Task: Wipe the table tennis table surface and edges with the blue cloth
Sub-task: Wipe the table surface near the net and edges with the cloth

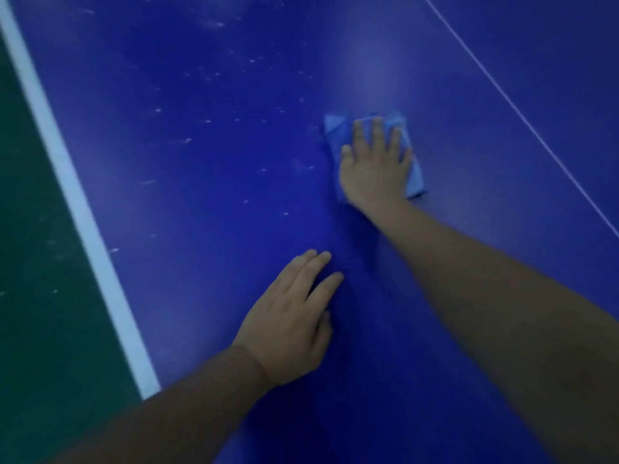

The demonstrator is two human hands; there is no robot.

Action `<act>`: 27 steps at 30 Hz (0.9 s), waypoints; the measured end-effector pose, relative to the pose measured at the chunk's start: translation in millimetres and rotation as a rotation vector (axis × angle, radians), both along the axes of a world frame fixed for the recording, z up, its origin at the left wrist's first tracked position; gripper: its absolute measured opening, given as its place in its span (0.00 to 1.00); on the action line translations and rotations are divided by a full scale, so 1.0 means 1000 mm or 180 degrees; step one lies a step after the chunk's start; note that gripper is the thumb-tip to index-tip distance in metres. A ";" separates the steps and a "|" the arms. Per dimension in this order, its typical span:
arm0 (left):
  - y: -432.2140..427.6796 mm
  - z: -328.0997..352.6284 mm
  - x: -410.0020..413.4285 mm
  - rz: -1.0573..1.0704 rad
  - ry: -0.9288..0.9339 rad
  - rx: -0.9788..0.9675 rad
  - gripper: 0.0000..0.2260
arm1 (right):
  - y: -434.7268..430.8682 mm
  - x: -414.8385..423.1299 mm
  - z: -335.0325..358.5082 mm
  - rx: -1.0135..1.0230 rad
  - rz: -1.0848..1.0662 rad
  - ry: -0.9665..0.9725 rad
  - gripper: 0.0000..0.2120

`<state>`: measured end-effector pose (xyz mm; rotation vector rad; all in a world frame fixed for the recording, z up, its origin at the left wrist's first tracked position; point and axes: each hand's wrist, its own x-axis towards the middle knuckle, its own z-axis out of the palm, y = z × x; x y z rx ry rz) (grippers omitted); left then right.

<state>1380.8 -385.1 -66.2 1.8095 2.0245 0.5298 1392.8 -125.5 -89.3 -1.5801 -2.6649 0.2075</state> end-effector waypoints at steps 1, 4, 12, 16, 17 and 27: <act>-0.029 0.000 -0.006 0.0138 0.0017 -0.0015 0.22 | -0.027 -0.016 -0.002 0.0059 0.0442 -0.0014 0.28; -0.111 -0.005 -0.024 0.0558 0.0283 -0.0122 0.23 | -0.061 -0.026 -0.002 -0.0001 0.1459 -0.0235 0.27; -0.152 -0.029 -0.033 0.0802 0.0590 -0.0350 0.27 | 0.009 0.040 0.010 -0.0083 -0.1262 -0.0039 0.28; -0.153 -0.029 -0.033 0.0787 0.0653 -0.0349 0.27 | -0.115 -0.060 0.000 0.0137 0.0155 0.0192 0.27; -0.153 -0.029 -0.032 0.0793 0.0667 -0.0353 0.27 | -0.157 -0.080 -0.004 0.0177 0.0824 0.0143 0.27; -0.153 -0.031 -0.034 0.0785 0.0724 -0.0293 0.27 | -0.071 -0.050 0.004 -0.0086 -0.0444 -0.0063 0.27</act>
